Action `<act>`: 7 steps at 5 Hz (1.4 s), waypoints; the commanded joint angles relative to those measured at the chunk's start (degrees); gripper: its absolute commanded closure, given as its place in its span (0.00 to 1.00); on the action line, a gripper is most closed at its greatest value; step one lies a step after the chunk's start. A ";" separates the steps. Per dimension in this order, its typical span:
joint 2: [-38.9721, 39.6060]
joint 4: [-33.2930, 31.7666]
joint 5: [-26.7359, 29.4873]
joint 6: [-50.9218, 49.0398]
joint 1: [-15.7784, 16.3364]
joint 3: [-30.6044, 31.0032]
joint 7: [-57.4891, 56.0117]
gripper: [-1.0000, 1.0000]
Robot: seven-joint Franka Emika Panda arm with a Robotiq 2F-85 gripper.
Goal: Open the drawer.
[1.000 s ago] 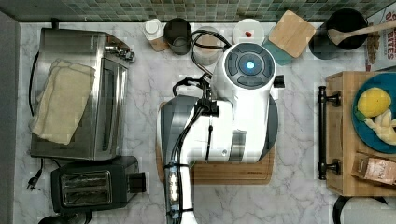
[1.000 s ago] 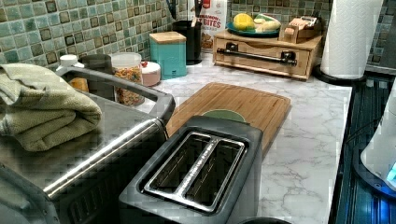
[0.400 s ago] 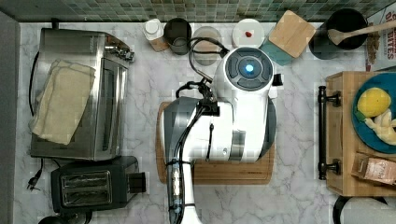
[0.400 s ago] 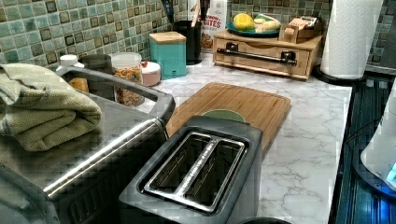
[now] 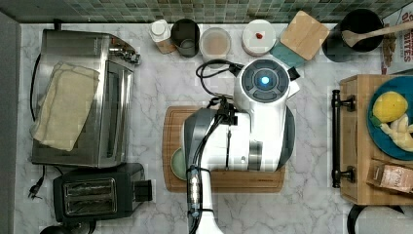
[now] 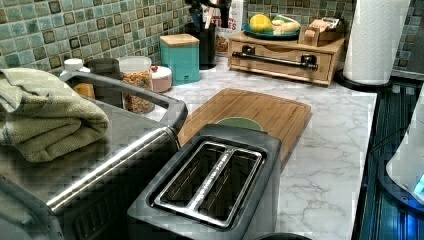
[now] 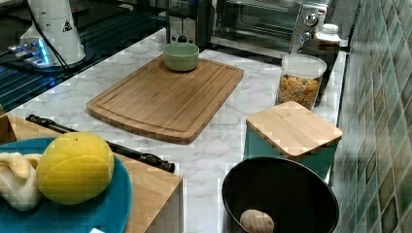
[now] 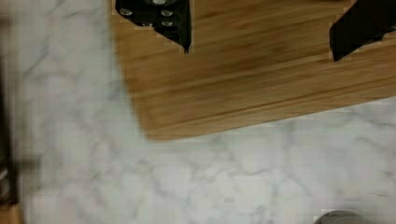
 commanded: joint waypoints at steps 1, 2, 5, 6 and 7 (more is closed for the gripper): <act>-1.38 -6.83 -5.14 12.00 -6.94 -6.50 -12.02 0.00; 1.81 -5.28 -3.98 12.89 -8.71 -8.14 -16.64 0.00; 7.53 -1.89 -1.03 11.95 -14.46 -10.23 -27.04 0.00; 8.52 -3.79 1.15 18.30 -15.92 -11.30 -31.21 0.00; 9.75 -4.66 4.15 22.89 -17.53 -11.42 -36.27 0.00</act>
